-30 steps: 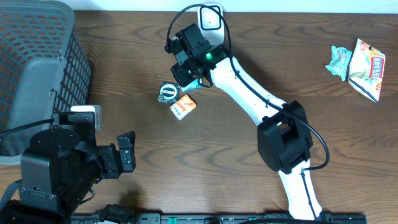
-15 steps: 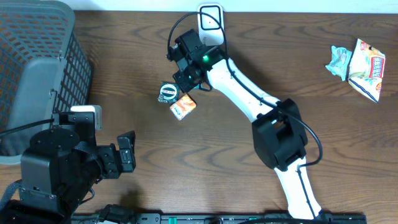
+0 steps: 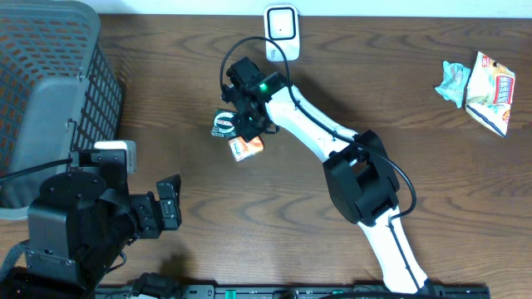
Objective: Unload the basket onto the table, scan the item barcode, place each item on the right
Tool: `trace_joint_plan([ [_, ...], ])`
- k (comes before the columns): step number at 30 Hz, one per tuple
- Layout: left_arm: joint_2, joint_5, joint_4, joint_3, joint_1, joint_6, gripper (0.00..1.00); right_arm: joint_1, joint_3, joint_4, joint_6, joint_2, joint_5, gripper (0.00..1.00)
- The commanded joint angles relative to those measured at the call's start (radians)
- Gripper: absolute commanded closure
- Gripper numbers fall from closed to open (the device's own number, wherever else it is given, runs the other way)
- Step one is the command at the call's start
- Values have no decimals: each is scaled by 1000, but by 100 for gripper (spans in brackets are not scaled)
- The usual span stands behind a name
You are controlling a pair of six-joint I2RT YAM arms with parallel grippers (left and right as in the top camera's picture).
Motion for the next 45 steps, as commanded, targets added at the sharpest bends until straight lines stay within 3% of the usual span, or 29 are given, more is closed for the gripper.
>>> trace_joint_plan([
  [1,-1,-2,-1,9,3,-12,2,0,-2,-64,-11,11,28,99],
  [14,-1,-2,-1,9,3,-13,2,2,-2,-381,-11,-102,0,98],
  [26,-1,-2,-1,9,3,-13,2,-56,-2,-145,-10,-150,43,98],
  [30,-1,-2,-1,9,3,-13,2,-97,-3,-123,-10,-149,43,85],
  [39,-1,-2,-1,9,3,-13,2,-158,-12,-126,-11,-147,43,84],
  [42,-1,-2,-1,9,3,-13,2,-167,-15,-117,-11,-145,43,75],
  [45,-1,-2,-1,9,3,-13,2,-171,-19,-108,-11,-143,43,77],
])
